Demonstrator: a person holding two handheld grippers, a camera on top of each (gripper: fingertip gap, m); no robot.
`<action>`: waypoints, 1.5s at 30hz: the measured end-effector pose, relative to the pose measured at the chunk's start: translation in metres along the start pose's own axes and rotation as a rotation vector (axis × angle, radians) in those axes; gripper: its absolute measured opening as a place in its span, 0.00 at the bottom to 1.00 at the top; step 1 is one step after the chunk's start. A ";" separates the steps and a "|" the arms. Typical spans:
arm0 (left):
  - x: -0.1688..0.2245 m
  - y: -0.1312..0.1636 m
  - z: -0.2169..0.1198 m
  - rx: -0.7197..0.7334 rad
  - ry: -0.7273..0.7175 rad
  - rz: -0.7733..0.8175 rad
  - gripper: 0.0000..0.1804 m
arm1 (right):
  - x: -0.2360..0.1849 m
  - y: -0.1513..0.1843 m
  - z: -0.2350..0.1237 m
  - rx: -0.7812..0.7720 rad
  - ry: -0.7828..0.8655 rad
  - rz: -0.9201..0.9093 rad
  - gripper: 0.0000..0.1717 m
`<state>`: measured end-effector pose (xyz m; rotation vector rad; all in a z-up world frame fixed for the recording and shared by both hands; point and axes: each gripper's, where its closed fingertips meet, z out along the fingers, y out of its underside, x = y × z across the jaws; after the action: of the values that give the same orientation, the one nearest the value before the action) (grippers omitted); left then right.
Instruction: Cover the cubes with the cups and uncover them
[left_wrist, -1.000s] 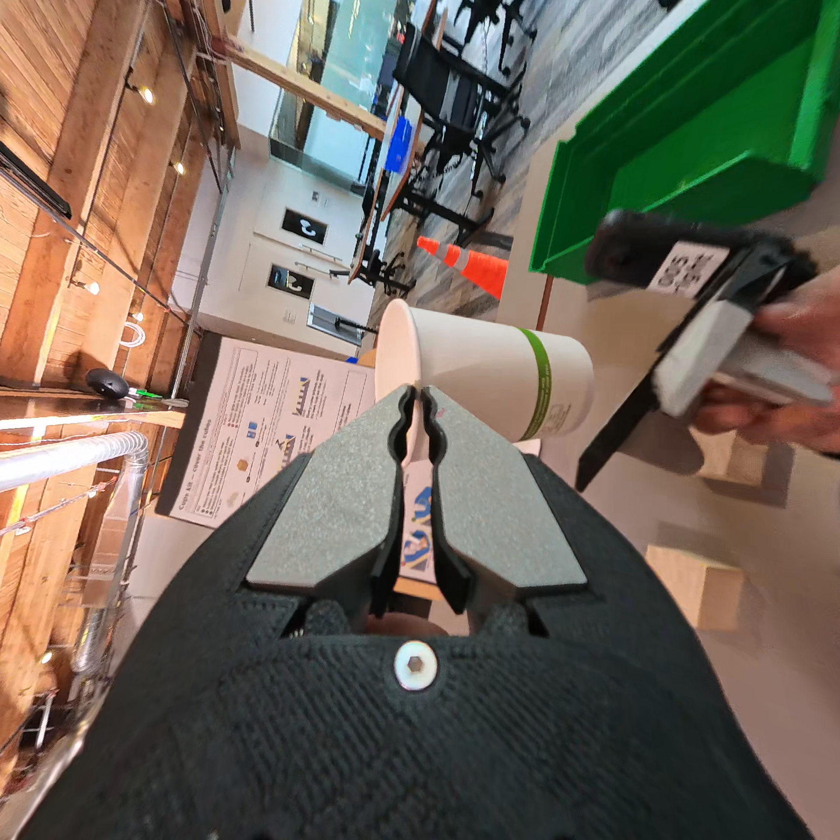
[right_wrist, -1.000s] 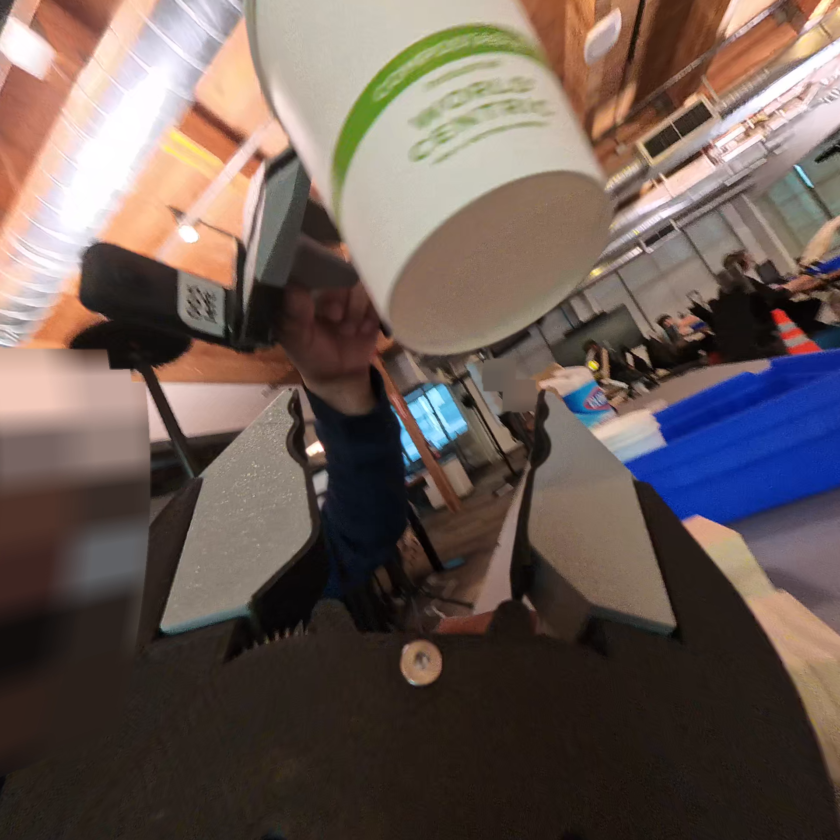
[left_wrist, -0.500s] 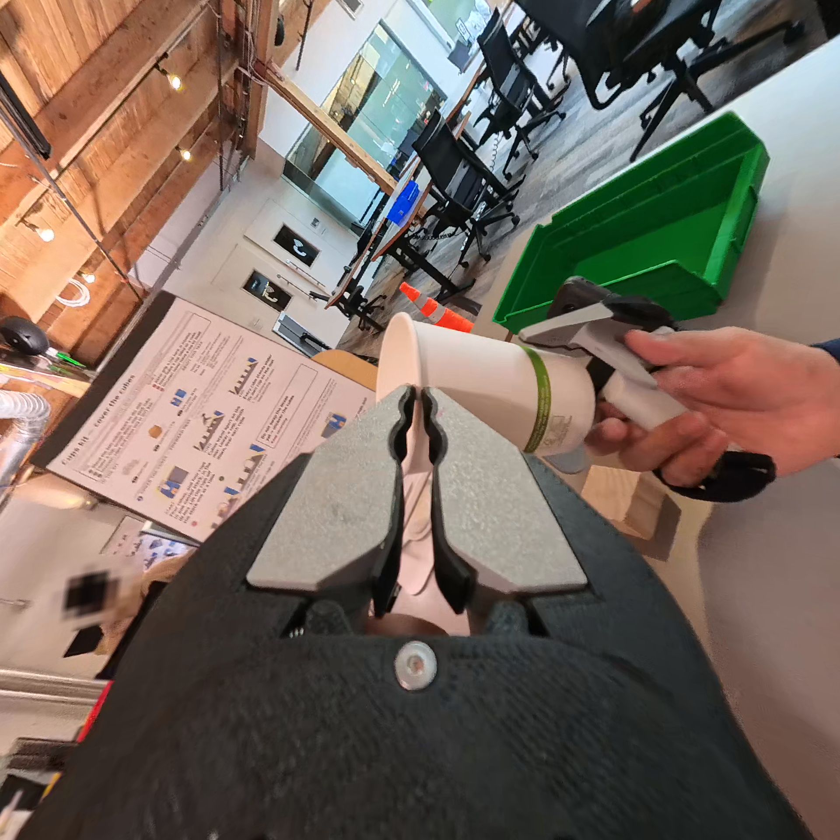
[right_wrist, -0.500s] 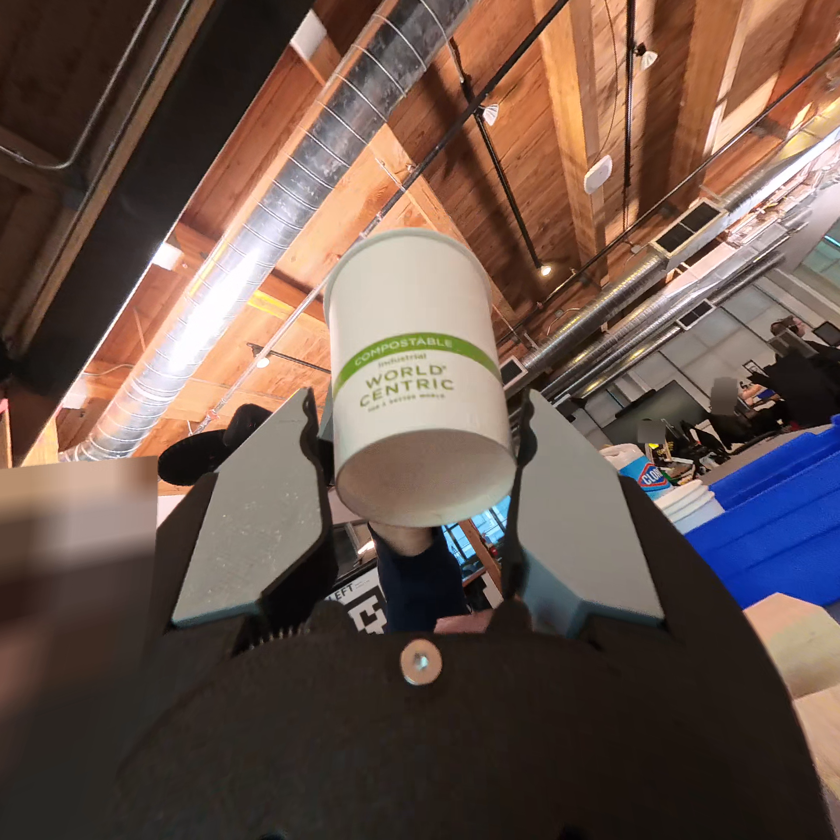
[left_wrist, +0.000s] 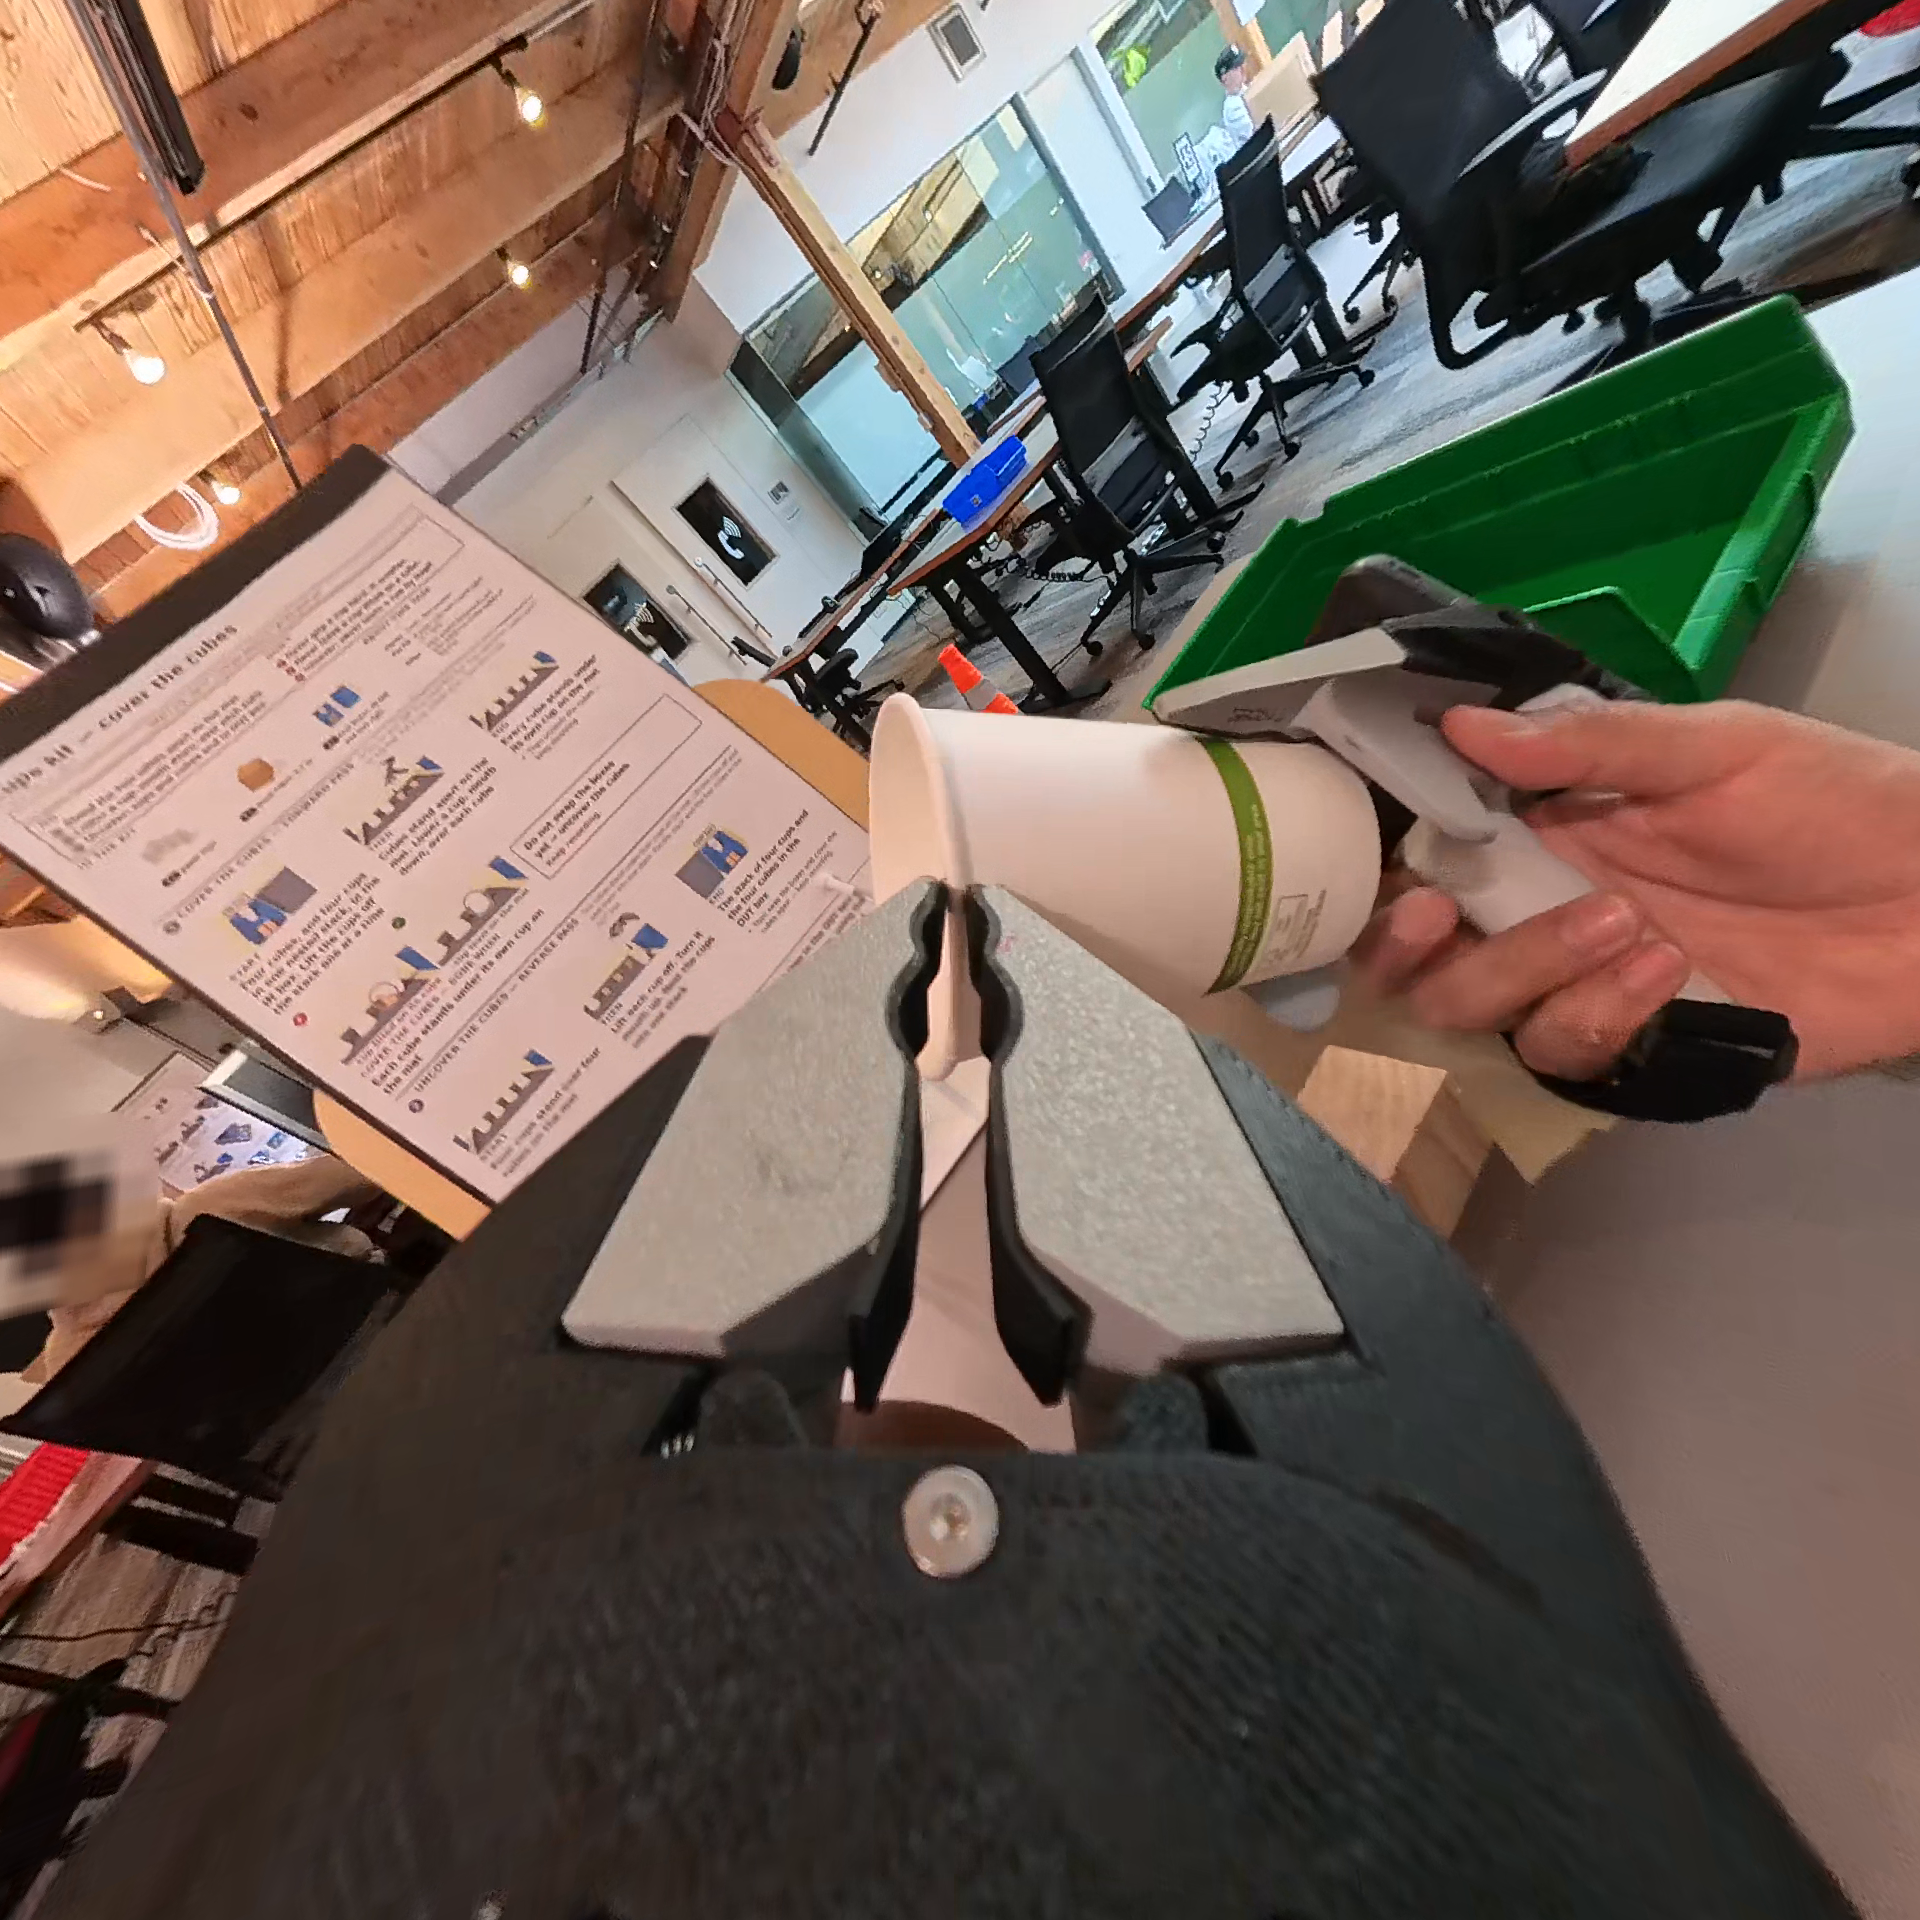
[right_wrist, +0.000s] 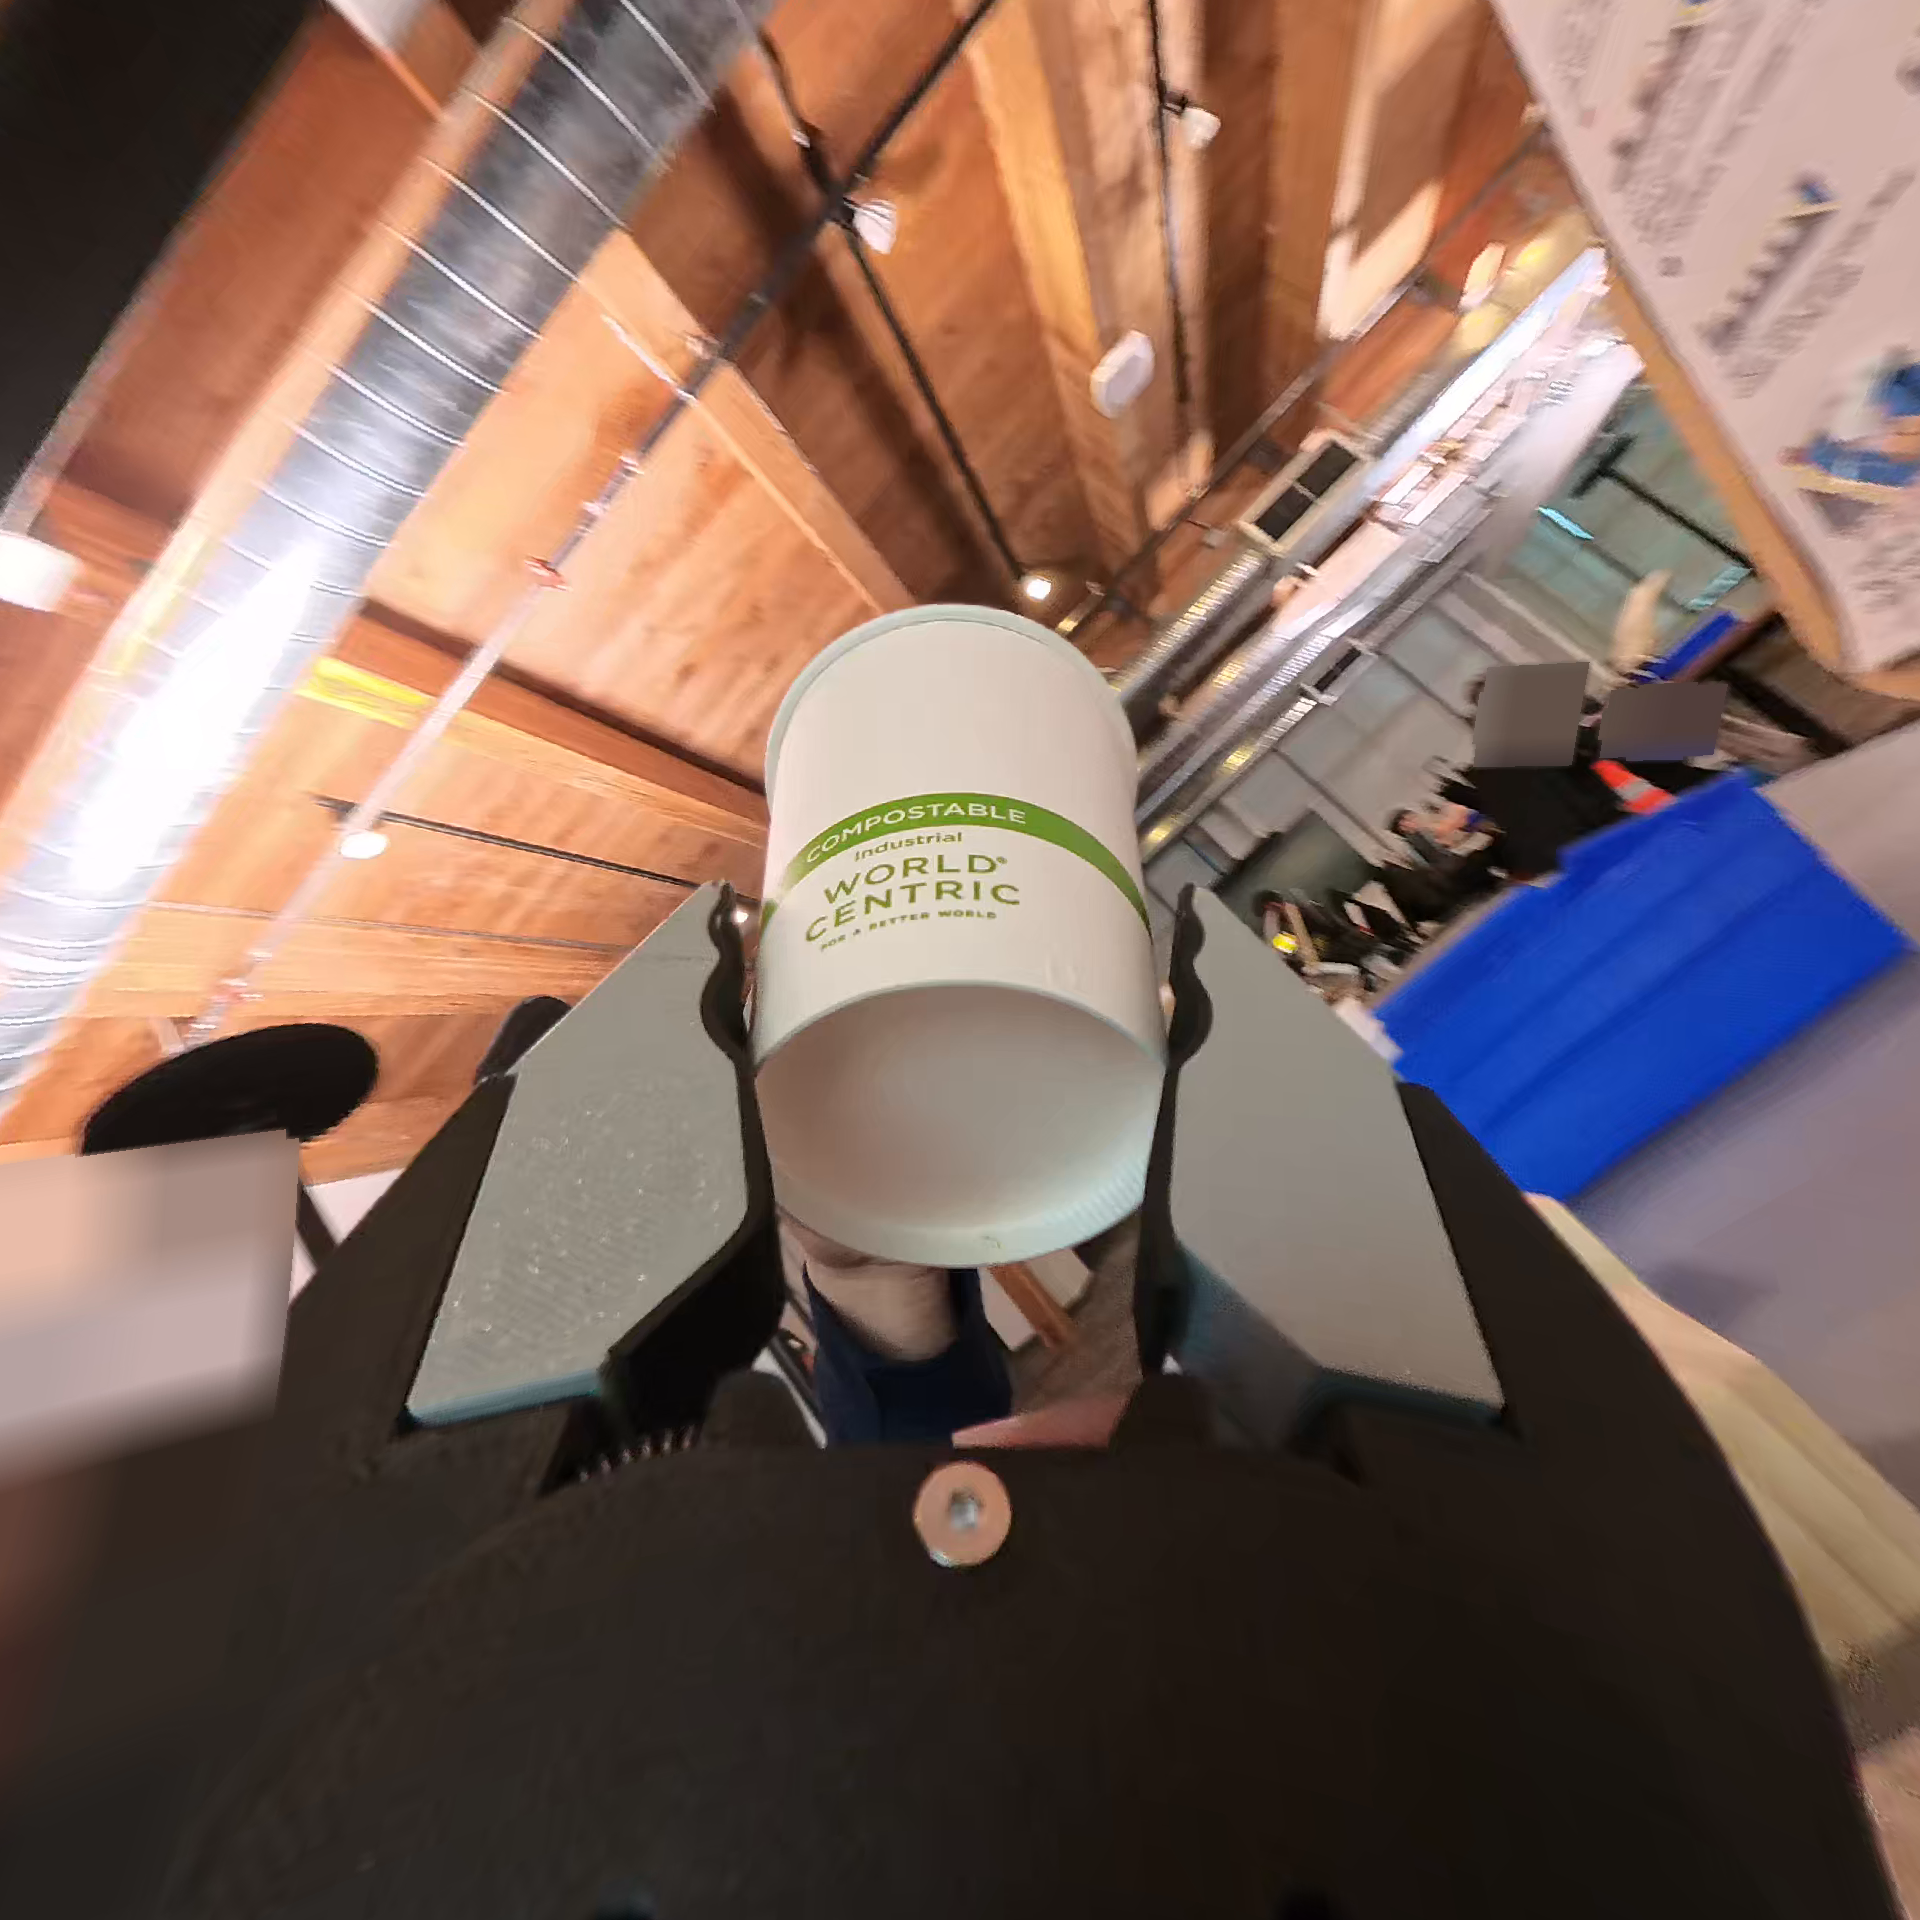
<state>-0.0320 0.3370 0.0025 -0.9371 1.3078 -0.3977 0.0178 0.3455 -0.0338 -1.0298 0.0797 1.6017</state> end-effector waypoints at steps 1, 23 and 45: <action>0.000 0.005 0.000 0.004 0.001 -0.009 0.01 | 0.004 0.001 -0.001 -0.007 0.019 -0.002 0.47; 0.042 0.044 -0.007 0.039 0.308 -0.366 0.03 | 0.014 0.004 -0.004 -0.111 0.139 -0.102 0.47; 0.076 0.049 -0.018 0.309 0.059 -0.043 0.00 | 0.002 0.005 -0.010 -0.264 0.258 -0.554 0.46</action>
<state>-0.0415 0.3046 -0.0830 -0.6986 1.2378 -0.6448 0.0191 0.3395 -0.0435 -1.3225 -0.2317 0.9874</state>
